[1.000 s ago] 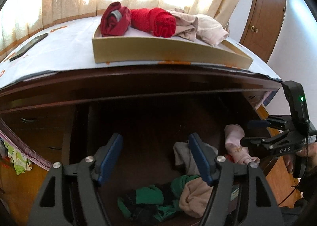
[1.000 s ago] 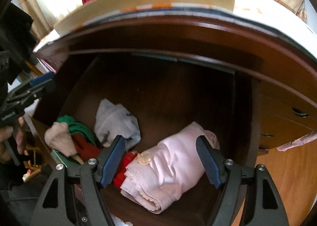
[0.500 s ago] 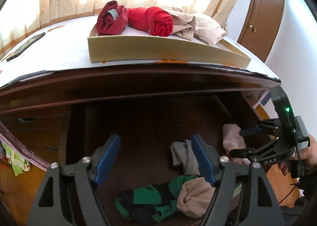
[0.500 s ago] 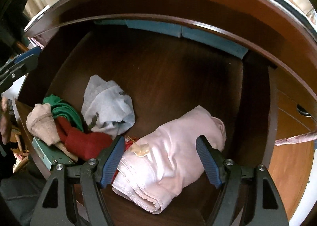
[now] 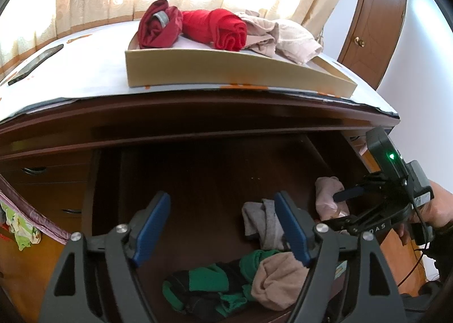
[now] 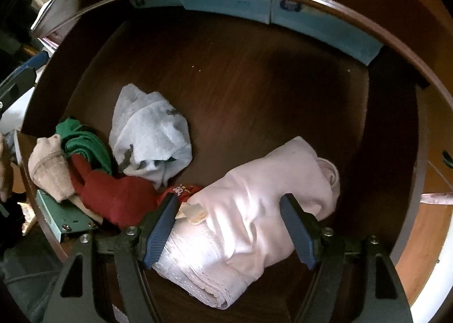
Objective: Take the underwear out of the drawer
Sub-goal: 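Grasp the pale pink garment with the right tool while the left tool approaches the beige garment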
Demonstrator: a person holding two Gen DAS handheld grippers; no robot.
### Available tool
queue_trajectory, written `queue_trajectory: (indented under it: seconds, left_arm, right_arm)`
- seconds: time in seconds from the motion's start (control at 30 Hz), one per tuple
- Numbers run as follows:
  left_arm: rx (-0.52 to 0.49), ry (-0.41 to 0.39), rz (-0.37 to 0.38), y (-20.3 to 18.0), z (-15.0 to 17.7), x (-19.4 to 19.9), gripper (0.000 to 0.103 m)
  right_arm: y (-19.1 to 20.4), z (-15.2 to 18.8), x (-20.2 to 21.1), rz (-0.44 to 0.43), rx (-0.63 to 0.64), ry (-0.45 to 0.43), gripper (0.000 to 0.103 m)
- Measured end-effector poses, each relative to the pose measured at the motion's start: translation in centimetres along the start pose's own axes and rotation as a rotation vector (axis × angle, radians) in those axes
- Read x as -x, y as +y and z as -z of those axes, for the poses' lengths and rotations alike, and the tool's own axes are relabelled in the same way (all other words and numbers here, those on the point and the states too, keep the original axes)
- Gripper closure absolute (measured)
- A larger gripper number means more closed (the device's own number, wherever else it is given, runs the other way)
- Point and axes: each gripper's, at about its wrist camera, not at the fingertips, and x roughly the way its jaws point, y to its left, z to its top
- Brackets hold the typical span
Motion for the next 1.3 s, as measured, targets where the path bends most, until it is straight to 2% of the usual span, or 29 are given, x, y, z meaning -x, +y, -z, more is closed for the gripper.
queue_trajectory:
  seconds: [0.1, 0.13, 0.17, 0.2, 0.37, 0.47, 0.53, 0.7, 0.73, 0.77, 0.83, 1.0, 1.13, 1.2, 1.23, 1.3]
  left_arm:
    - [0.0, 0.002, 0.002, -0.1, 0.0, -0.1, 0.026]
    - [-0.001, 0.003, 0.002, -0.1, 0.1, -0.1, 0.026]
    - [-0.001, 0.003, 0.001, -0.2, 0.1, -0.1, 0.026]
    - [-0.001, 0.003, 0.001, -0.2, 0.1, -0.1, 0.026]
    - [-0.001, 0.008, -0.001, -0.2, 0.2, -0.3, 0.026]
    - [0.002, 0.012, -0.003, -0.2, 0.3, -0.5, 0.026]
    - [0.004, 0.014, -0.003, -0.1, 0.3, -0.6, 0.026]
    - [0.009, 0.015, -0.003, 0.0, 0.3, -0.7, 0.026]
    - [0.009, 0.015, -0.003, 0.0, 0.3, -0.7, 0.026]
    - [0.009, 0.015, -0.002, 0.1, 0.3, -0.7, 0.026]
    - [0.009, 0.017, -0.001, 0.1, 0.4, -0.7, 0.026]
    - [0.009, 0.021, 0.003, 0.1, 0.4, -0.7, 0.026]
    - [0.014, 0.037, 0.024, 0.1, 0.4, -0.7, 0.026]
    - [0.015, 0.046, 0.037, -0.1, 0.5, -0.6, 0.026]
    - [0.013, 0.052, 0.041, -0.2, 0.5, -0.6, 0.024]
    - [-0.001, 0.064, 0.047, -0.6, 0.7, -0.6, 0.02]
  right_arm:
    - [-0.3, -0.4, -0.4, -0.037, 0.011, -0.002, 0.036]
    - [-0.3, -0.5, -0.5, -0.049, 0.018, -0.005, 0.041]
    - [-0.3, -0.3, -0.4, -0.06, 0.021, -0.007, 0.051]
    - [-0.2, -0.4, -0.4, -0.085, 0.022, -0.007, 0.054]
    - [0.7, -0.9, -0.4, -0.078, 0.053, -0.033, 0.071]
    - [2.0, -1.8, -0.3, -0.065, 0.1, -0.057, 0.076]
    - [3.2, -2.2, 0.3, -0.09, 0.144, -0.08, 0.078]
    - [3.6, -3.3, 0.7, -0.061, 0.113, -0.102, 0.076]
    - [3.5, -3.4, 0.6, -0.044, 0.11, -0.095, 0.064]
    - [3.5, -3.5, 0.6, -0.018, 0.11, -0.098, 0.045]
    - [3.2, -3.4, 0.5, 0.003, 0.109, -0.103, 0.032]
    - [3.3, -3.9, -0.3, 0.033, 0.118, -0.059, 0.032]
    - [2.7, -5.0, -1.2, 0.01, 0.085, -0.022, 0.032]
    - [1.1, -5.5, -1.1, -0.014, 0.072, -0.005, 0.032]
    - [0.9, -5.6, -1.2, -0.031, 0.068, 0.0, 0.035]
    - [0.7, -5.8, -1.5, -0.047, 0.069, 0.01, 0.049]
